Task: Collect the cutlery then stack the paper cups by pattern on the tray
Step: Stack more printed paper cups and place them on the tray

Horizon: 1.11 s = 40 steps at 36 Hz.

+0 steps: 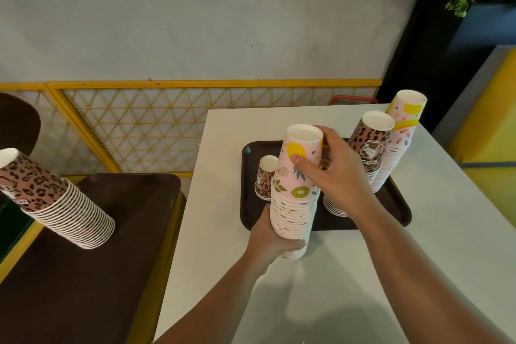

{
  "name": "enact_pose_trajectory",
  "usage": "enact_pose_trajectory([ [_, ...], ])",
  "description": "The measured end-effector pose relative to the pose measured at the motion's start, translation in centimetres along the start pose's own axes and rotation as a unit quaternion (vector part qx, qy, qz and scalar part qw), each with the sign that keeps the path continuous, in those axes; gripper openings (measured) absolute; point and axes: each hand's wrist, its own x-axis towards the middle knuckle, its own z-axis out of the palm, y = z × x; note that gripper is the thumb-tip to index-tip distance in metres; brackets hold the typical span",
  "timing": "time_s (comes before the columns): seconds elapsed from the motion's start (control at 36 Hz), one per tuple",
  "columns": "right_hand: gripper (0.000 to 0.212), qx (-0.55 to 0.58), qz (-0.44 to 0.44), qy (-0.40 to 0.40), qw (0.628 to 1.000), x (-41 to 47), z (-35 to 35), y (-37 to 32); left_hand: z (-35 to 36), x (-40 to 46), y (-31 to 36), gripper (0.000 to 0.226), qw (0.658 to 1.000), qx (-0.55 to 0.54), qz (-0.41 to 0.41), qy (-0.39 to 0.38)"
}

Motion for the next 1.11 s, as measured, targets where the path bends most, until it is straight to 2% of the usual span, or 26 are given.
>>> enact_pose_trajectory([
  [0.5, 0.050, -0.022, 0.001, 0.068, 0.997, 1.2, -0.1, -0.6, -0.9, 1.0, -0.7, 0.090, 1.000, 0.013, 0.009, -0.022],
  [0.61, 0.042, 0.054, 0.004, 0.126, 0.991, 2.2, -0.9, -1.5, -1.3, 0.9, -0.9, 0.089, 1.000, 0.005, 0.007, -0.012],
  [0.72, 0.050, 0.143, -0.014, 0.229, 0.963, 3.5, -2.4, -2.6, -1.8, 0.7, -1.1, 0.083, 1.000, -0.010, 0.003, 0.009],
  [0.83, 0.042, 0.119, -0.056, 0.294, 0.947, 4.5, -3.1, -2.4, -2.4, 0.8, -1.4, 0.094, 0.999, -0.015, 0.008, 0.031],
  [0.89, 0.048, 0.070, -0.055, 0.286, 0.954, 5.1, -2.4, -1.4, -2.6, 0.9, -1.4, 0.098, 0.999, -0.017, 0.008, 0.039],
  [1.0, 0.058, -0.035, -0.013, 0.212, 0.977, 6.0, 0.4, 2.7, -2.9, 1.3, -1.5, 0.099, 0.998, -0.032, -0.001, 0.055],
  [1.11, 0.061, -0.081, 0.032, 0.142, 0.986, 5.5, 3.3, 6.5, -3.0, 1.7, -1.7, 0.097, 0.997, -0.055, -0.002, 0.056],
])
